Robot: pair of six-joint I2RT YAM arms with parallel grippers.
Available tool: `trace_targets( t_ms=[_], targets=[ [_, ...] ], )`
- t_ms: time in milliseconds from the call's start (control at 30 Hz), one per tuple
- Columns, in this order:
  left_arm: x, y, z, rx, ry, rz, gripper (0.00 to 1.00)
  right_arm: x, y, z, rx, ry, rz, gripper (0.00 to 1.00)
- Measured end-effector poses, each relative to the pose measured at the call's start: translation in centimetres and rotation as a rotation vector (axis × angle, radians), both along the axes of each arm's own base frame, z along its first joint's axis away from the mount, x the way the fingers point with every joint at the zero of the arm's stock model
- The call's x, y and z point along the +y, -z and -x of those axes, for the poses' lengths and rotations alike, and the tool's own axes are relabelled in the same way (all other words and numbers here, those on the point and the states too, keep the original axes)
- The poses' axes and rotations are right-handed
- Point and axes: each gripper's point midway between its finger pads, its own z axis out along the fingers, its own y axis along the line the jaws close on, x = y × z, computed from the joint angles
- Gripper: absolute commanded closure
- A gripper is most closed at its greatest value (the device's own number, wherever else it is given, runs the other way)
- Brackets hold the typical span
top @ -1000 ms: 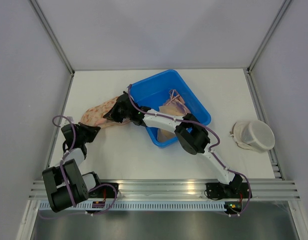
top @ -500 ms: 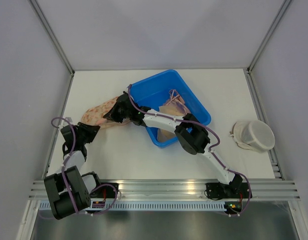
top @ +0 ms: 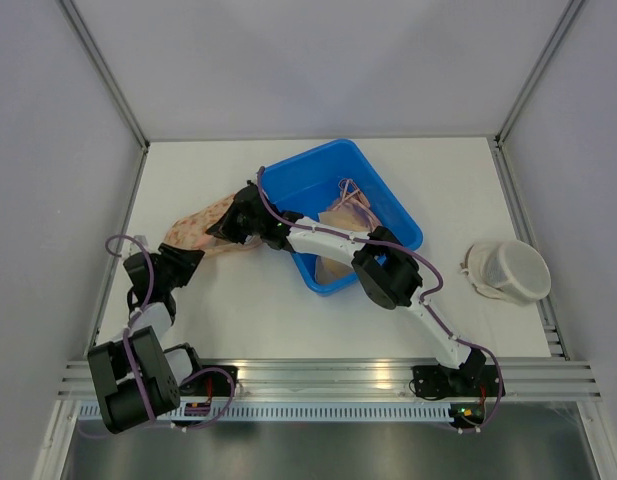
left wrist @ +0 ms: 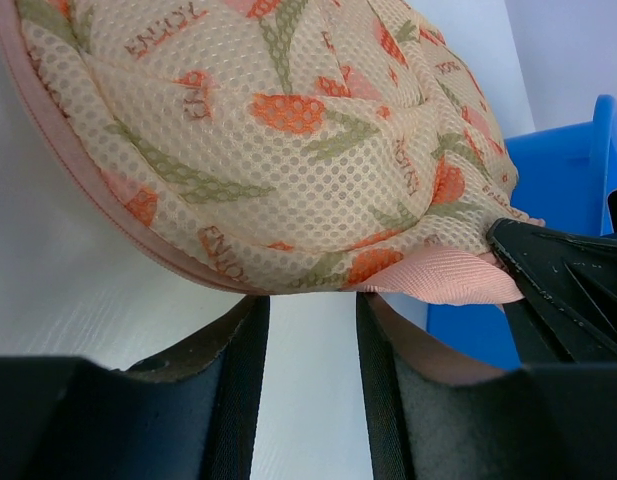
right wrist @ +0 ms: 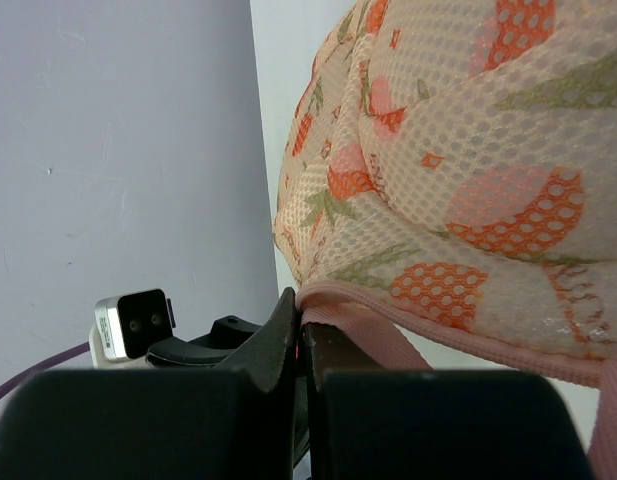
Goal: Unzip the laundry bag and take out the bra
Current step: Unzip the laundry bag at the center of the board.
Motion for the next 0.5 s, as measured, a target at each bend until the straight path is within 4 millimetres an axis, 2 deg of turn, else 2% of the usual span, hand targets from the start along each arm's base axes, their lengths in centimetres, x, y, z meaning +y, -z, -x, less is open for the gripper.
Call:
trace_targets(
  t_ms=[500],
  targets=[
    [-1.1,0.3,-0.3,-0.003,0.053,0.018,0.58,0.0,0.0,0.1,0.003,-0.007,-0.002,1.0]
  ],
)
